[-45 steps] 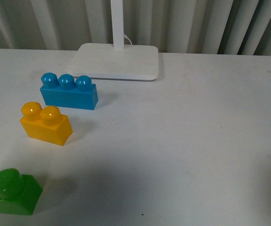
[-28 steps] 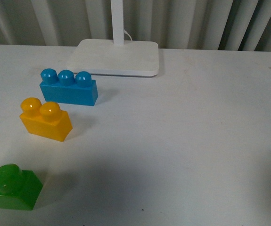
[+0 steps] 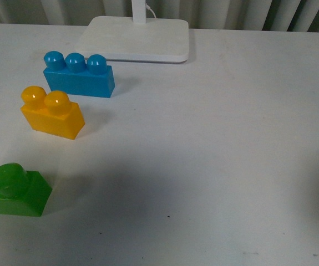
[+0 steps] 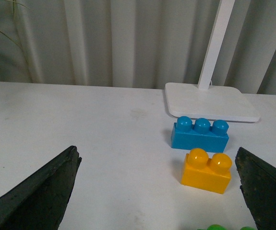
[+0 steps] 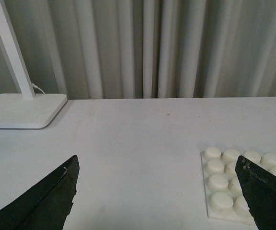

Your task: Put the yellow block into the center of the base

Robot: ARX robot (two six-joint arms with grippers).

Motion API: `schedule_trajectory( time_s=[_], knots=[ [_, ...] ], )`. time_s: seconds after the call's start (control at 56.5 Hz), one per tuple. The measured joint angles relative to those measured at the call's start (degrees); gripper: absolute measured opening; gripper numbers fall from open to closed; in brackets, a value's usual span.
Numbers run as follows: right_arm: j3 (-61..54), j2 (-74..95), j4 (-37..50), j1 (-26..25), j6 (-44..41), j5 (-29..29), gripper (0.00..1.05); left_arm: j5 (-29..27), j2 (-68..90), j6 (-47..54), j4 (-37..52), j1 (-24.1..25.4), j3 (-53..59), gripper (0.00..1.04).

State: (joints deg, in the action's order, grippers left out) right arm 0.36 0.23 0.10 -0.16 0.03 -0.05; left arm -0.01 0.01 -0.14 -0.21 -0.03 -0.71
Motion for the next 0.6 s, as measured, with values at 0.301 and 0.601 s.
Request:
schedule_trajectory(
  time_s=[0.301, 0.601],
  knots=[
    [7.3, 19.5, -3.2, -6.9, -2.2, -5.4, 0.96, 0.0, 0.0, 0.0, 0.0, 0.0, 0.0, 0.98],
    [21.0, 58.9, 8.9, -19.4, -12.9, -12.4, 0.96, 0.0, 0.0, 0.0, 0.0, 0.0, 0.0, 0.98]
  ],
)
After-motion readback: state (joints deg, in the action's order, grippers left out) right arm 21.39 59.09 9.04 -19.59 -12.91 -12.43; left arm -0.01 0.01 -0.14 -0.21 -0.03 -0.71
